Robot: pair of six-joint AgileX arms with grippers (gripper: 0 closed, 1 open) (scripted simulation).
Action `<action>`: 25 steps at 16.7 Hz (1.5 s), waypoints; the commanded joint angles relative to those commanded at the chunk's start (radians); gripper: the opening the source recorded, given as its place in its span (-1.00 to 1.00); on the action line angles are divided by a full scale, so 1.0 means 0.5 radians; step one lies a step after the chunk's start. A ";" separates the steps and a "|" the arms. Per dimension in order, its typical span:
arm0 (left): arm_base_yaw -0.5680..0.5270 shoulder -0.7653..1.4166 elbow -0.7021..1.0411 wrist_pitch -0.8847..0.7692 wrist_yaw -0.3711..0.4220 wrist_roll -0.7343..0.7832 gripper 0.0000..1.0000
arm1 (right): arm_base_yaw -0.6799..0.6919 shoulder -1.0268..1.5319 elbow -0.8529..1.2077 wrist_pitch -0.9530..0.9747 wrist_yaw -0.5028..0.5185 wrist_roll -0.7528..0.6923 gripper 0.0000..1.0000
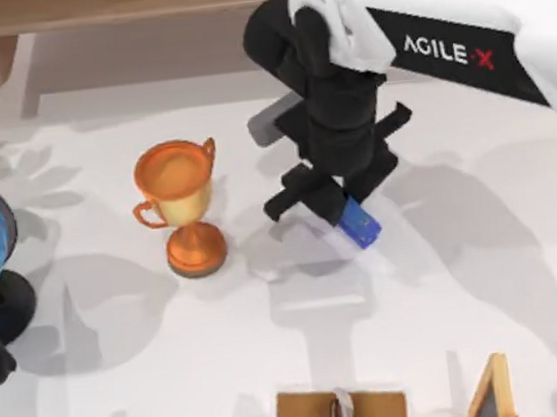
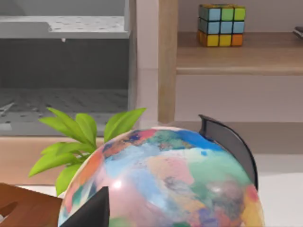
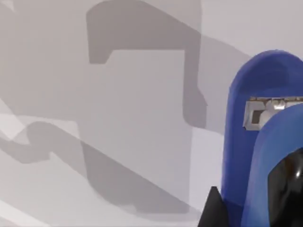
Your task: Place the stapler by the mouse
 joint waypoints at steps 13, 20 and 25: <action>0.000 0.000 0.000 0.000 0.000 0.000 1.00 | -0.714 -0.872 -1.284 0.376 0.006 0.271 -1.00; 0.000 0.000 0.000 0.000 0.000 0.000 1.00 | -0.870 -1.053 -1.523 0.457 0.008 0.331 -1.00; 0.000 0.000 0.000 0.000 0.000 0.000 1.00 | -0.861 -1.047 -1.517 0.456 0.007 0.331 -1.00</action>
